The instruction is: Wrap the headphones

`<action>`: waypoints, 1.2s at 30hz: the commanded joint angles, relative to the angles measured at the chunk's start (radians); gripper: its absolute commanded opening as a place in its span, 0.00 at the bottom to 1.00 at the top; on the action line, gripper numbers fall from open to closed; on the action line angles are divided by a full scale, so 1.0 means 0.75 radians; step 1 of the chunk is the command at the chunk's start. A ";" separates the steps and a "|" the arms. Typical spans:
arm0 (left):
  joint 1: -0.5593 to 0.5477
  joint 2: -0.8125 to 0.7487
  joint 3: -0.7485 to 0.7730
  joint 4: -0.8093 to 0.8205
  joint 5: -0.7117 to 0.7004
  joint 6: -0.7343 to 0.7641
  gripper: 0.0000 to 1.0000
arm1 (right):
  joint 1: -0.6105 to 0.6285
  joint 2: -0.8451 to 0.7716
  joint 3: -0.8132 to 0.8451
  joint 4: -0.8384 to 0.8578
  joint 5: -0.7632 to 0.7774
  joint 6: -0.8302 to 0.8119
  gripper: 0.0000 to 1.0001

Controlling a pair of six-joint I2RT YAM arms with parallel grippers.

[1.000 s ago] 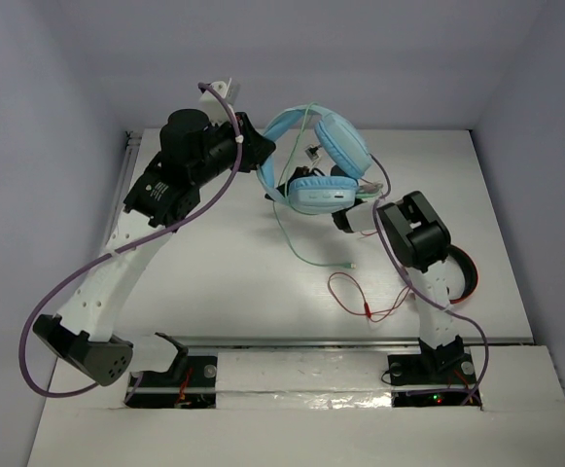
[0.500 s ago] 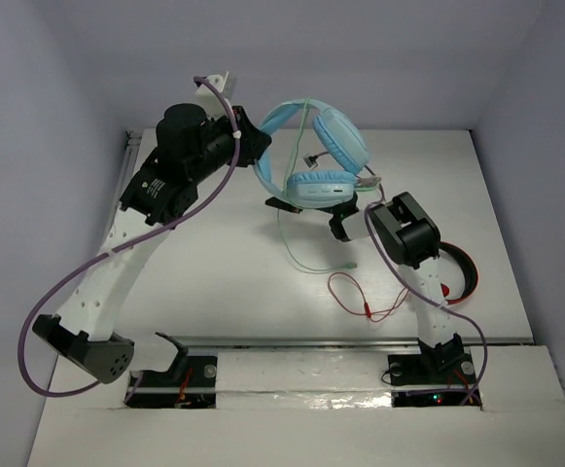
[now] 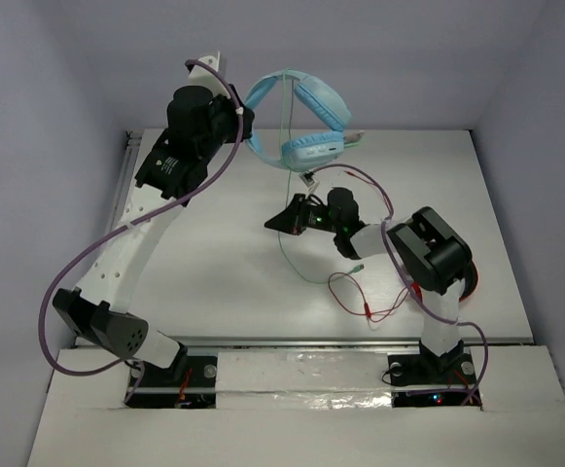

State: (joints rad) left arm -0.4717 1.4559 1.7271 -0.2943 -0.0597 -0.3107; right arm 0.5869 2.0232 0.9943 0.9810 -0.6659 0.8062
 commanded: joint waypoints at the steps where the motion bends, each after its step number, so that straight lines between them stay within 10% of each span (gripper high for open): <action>1: 0.024 -0.066 -0.018 0.278 -0.055 -0.128 0.00 | 0.037 -0.124 -0.047 -0.140 0.117 -0.093 0.00; 22: 0.069 -0.246 -0.501 0.437 -0.507 -0.203 0.00 | 0.338 -0.762 -0.258 -0.905 0.577 -0.208 0.00; 36: 0.069 -0.219 -0.617 0.439 -0.558 -0.228 0.00 | 0.553 -0.812 -0.086 -1.306 0.658 -0.292 0.00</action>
State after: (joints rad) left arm -0.4255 1.3117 1.2354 -0.1154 -0.4557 -0.4175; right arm 0.9623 1.4200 0.8669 0.0574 -0.2111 0.6182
